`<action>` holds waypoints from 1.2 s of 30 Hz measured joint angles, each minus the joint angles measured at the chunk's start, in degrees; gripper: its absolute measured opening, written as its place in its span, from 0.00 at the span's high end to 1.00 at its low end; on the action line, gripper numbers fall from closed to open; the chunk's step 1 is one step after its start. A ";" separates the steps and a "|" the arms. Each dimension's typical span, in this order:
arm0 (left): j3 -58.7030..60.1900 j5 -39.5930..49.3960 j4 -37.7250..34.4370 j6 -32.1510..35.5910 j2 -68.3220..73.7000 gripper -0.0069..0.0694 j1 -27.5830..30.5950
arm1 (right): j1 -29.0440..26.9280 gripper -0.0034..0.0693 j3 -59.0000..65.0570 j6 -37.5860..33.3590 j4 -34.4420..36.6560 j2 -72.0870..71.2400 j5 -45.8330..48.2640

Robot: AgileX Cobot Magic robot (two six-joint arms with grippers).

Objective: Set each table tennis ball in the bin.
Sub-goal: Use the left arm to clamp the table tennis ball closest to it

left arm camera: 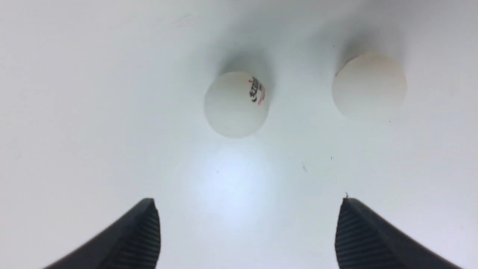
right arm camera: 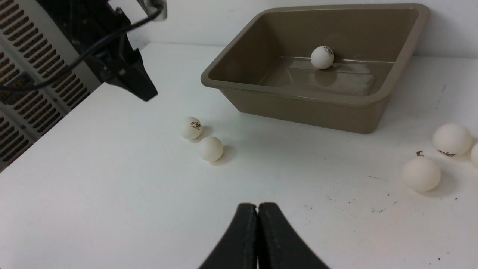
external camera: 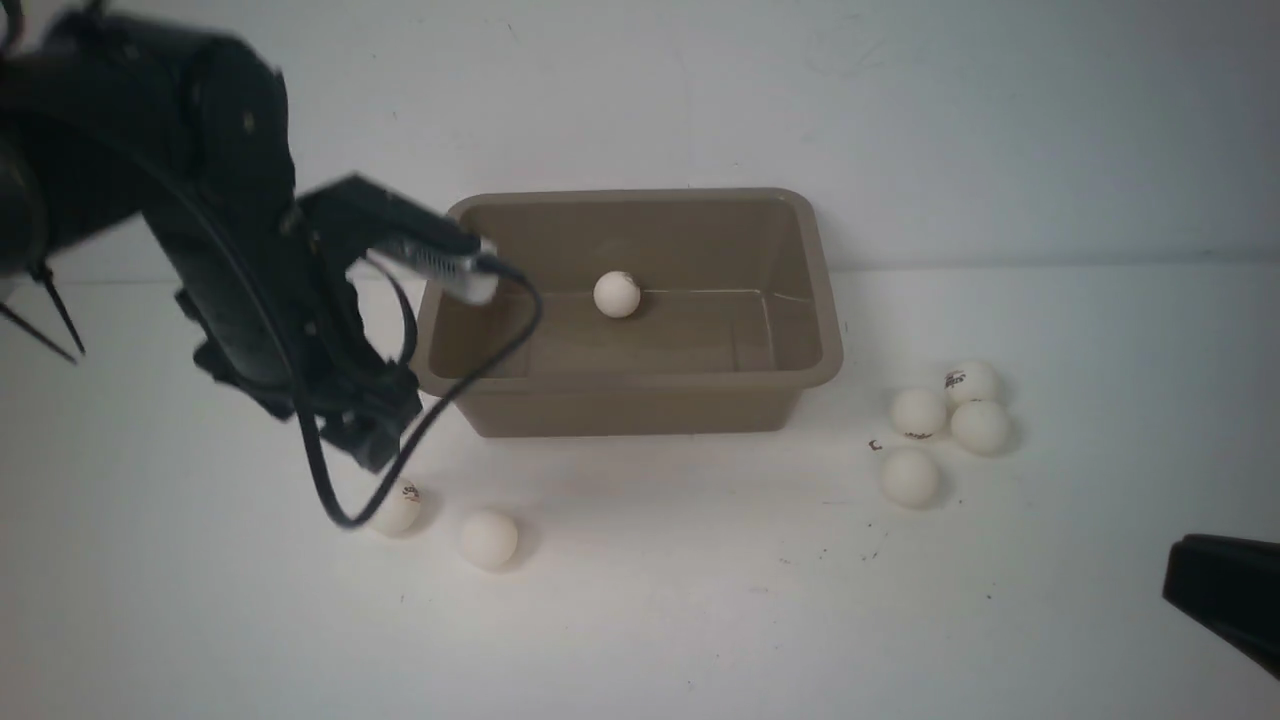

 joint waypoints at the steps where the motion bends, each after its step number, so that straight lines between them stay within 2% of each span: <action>1: 1.57 -1.94 -0.14 0.00 0.00 0.17 0.00 | 0.00 0.96 0.00 0.00 0.00 0.00 0.13; 5: 6.26 -9.00 -0.88 0.00 0.00 0.17 0.00 | 0.00 0.96 0.00 0.00 0.00 0.00 0.19; 17: 11.84 -21.19 -1.15 0.00 2.57 0.17 0.60 | 0.00 0.96 0.00 -0.05 0.00 0.00 0.40; 32: 11.84 -27.29 0.28 -0.61 9.47 0.18 0.65 | 0.00 0.96 0.00 -0.05 0.16 0.00 0.89; 36: 11.84 -28.58 1.32 -0.86 10.71 0.24 0.70 | 0.00 0.96 0.00 -0.05 1.03 0.00 0.98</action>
